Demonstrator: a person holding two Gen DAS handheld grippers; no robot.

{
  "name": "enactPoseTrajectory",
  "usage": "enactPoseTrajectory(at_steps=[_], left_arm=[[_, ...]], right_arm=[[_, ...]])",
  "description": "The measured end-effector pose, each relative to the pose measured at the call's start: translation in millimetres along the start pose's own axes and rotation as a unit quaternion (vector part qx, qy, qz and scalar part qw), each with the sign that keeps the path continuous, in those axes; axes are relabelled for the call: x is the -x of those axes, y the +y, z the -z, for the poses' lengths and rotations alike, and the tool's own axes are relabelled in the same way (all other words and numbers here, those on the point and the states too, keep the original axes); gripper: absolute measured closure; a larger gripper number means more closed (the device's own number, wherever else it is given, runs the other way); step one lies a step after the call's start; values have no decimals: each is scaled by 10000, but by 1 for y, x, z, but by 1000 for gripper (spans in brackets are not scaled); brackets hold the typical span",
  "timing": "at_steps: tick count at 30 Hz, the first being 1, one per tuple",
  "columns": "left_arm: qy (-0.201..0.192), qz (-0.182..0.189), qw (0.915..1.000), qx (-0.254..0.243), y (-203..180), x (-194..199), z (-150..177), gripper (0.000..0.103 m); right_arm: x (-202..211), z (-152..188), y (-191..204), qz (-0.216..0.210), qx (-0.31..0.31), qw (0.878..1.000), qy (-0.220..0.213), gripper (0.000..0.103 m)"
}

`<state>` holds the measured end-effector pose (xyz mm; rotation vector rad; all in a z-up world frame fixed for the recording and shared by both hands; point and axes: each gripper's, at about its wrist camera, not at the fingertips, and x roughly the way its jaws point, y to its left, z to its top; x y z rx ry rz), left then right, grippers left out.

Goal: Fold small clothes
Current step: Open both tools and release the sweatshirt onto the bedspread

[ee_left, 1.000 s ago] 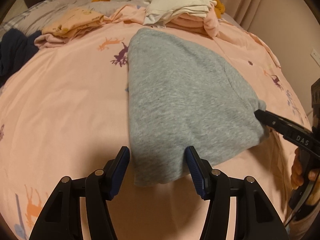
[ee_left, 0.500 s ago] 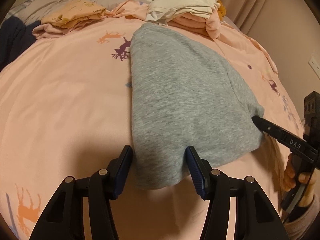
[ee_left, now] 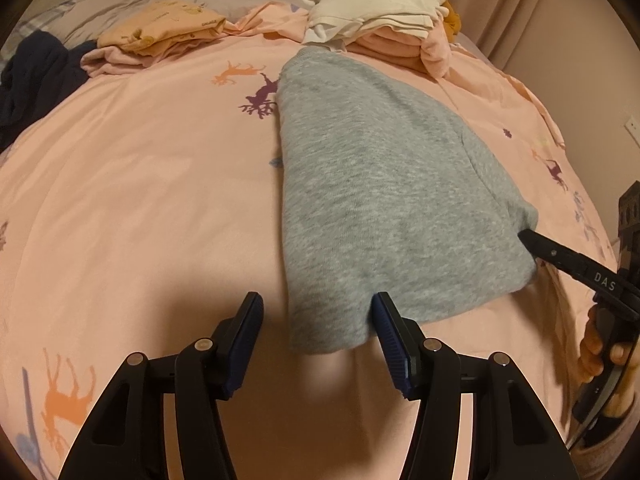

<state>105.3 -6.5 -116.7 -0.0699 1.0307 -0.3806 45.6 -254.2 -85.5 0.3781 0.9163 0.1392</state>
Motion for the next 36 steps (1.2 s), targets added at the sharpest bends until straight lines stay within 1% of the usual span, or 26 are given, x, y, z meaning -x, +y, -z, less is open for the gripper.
enactPoseTrajectory(at_steps=[8,22,28,36], left_arm=[[2,-154,9999,63,4,6,5,46],[-8,-261,9996,48,7,8,6,46],[1,-280,9996,41,8,8,7,46],[-2,-347,9994,55,10,10,9,46]], right_arm=[[6,2,-1,40,-52,10000,-19,63],[7,1,-1,143,-33,9999,-1,63],[6,1,-3,182,-48,9998,14,58],[9,2,-6,196,-91,9998,6,57]])
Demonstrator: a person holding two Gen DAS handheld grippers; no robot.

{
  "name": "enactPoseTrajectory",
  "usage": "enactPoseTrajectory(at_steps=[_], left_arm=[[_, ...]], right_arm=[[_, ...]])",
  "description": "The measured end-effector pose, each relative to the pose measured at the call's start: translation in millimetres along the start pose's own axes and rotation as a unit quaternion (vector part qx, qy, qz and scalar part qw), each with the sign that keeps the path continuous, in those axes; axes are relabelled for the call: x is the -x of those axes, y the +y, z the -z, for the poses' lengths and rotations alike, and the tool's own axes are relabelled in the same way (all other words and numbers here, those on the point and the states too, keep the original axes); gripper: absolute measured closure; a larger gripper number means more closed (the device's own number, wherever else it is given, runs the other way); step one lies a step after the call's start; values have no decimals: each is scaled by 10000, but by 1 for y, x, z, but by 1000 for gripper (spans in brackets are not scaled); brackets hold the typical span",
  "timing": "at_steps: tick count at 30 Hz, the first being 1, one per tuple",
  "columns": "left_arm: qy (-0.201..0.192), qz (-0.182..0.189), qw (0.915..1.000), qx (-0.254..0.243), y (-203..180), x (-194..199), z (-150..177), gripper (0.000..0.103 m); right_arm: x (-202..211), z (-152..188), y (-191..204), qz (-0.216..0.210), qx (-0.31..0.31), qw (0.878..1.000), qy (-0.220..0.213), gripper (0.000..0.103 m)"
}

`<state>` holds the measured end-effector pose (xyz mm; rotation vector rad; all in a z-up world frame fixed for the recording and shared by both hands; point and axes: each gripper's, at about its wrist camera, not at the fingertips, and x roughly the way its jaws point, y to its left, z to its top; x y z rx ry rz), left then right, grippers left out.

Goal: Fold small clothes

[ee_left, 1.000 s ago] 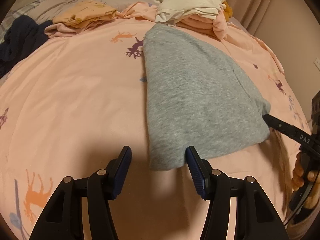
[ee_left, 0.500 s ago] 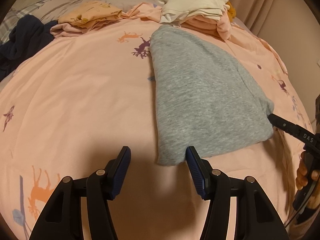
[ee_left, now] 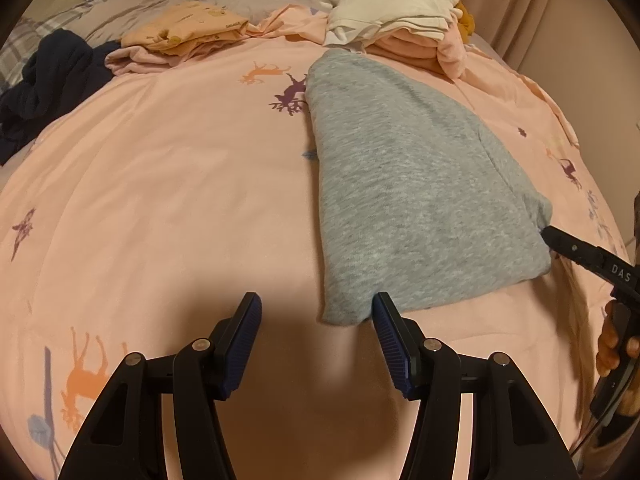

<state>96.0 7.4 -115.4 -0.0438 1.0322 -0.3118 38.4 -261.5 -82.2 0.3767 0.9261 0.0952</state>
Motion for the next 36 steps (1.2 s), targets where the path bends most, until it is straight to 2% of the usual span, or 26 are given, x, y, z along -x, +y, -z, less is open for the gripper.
enactPoseTrajectory(at_steps=[6,10,12,14,18,20,21,23,26,28,33,36], left_arm=[[-1,-254,9997,-47,-1,9,3,46],[-85,-496,9987,-90,-3,22,6,46],[-176,-568,9982,-107,-4,33,5,43],[-246,-560,9981,-85,-7,45,4,23],[-455,-491,9978,9,-11,74,3,22],[-554,-413,9976,45,-13,86,3,21],[-618,-399,9973,39,-16,94,3,21],[-712,-395,9967,35,-19,106,4,15],[-793,-312,9963,116,-21,122,6,8],[-772,-282,9965,164,-22,129,5,8],[-805,-555,9952,32,-31,142,12,7],[-783,-521,9956,9,-34,145,16,6]], right_arm=[[10,3,-1,92,0,9999,-62,57],[25,6,2,574,139,9982,-114,55],[37,8,5,649,234,9974,-185,53],[51,9,10,738,321,9963,-289,38],[81,12,26,768,528,9941,-562,25],[92,13,33,679,600,9939,-629,14],[97,14,37,612,626,9941,-644,11],[108,17,44,457,639,9945,-690,1],[116,21,56,372,687,9945,-699,0],[125,26,66,424,836,9927,-754,0],[141,32,80,500,1006,9896,-898,0],[148,35,83,483,1017,9889,-973,0]])
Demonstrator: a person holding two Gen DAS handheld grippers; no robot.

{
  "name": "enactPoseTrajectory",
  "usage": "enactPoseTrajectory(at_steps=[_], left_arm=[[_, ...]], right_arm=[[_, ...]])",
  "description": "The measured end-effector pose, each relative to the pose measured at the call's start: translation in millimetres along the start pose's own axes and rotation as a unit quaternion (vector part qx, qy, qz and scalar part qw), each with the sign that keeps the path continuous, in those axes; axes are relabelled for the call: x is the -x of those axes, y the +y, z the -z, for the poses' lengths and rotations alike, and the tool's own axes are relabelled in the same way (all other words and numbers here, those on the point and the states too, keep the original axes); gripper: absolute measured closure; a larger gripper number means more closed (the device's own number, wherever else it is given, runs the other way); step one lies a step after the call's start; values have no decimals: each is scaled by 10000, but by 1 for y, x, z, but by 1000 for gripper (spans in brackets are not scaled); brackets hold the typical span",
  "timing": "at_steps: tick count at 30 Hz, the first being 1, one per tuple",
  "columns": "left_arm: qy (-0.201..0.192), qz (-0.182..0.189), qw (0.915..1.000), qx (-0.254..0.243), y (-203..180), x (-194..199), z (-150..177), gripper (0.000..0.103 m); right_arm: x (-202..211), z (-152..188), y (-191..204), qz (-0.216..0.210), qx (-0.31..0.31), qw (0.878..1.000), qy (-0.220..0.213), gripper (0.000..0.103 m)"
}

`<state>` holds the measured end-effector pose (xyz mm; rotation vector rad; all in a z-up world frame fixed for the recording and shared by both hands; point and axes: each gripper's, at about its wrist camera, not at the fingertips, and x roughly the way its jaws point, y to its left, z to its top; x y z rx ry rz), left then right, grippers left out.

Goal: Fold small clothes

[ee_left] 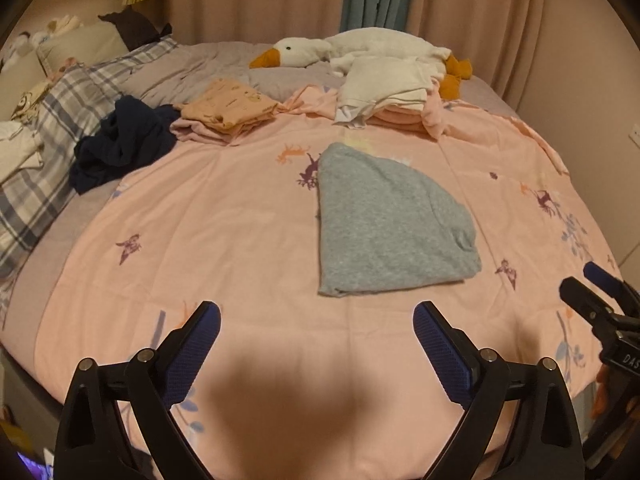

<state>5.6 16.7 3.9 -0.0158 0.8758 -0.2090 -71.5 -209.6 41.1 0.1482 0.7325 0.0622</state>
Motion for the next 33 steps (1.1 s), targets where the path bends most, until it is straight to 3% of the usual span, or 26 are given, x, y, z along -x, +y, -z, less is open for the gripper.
enactPoseTrajectory(at_steps=[7,33], left_arm=[[142,-110,9998,-50,-4,-5,10,6],[16,-261,9995,-173,-9,4,11,6]], right_arm=[[-10,12,5,54,-34,9997,218,0],[0,11,13,-50,-13,9999,104,0]])
